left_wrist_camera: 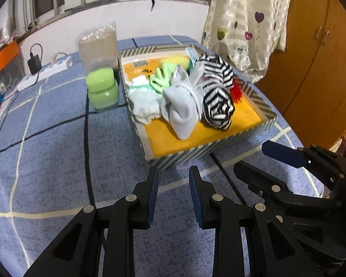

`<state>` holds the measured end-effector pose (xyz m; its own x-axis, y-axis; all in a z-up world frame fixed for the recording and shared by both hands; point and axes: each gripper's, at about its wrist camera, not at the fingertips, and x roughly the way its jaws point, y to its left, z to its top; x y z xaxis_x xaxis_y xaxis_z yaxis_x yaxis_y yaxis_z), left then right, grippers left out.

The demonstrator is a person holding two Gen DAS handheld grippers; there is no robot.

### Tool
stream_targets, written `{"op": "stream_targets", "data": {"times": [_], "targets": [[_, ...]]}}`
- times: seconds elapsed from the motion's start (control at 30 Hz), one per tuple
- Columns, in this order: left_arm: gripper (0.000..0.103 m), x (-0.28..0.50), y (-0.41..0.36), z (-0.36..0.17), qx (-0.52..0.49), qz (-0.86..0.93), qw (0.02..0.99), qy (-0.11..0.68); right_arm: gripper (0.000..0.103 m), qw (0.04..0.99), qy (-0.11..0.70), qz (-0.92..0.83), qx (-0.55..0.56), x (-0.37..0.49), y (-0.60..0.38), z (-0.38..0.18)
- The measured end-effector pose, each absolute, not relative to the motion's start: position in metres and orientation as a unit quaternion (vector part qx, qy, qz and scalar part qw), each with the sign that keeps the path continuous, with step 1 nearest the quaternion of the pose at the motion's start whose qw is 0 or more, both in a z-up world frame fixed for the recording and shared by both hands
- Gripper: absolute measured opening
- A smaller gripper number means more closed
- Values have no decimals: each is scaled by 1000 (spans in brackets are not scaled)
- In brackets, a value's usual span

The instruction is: Organize soft objects

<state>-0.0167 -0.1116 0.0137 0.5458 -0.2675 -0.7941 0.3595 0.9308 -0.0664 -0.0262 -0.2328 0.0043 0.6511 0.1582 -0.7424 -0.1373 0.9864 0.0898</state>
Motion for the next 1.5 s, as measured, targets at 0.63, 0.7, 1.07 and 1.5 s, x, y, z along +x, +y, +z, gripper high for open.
{"op": "stream_targets", "data": {"times": [0.63, 0.7, 1.07, 1.5], "targets": [[26, -9, -122, -20, 70, -160, 870, 462, 51, 902, 427, 68, -11, -19, -235, -28], [26, -9, -122, -19, 70, -158, 870, 461, 51, 902, 426, 67, -11, -18, -235, -28], [28, -9, -122, -20, 70, -153, 874, 457, 51, 904, 423, 62, -12, -15, -237, -29], [28, -9, -122, -21, 71, -150, 875, 455, 51, 904, 423, 62, -12, -15, -237, -29]]}}
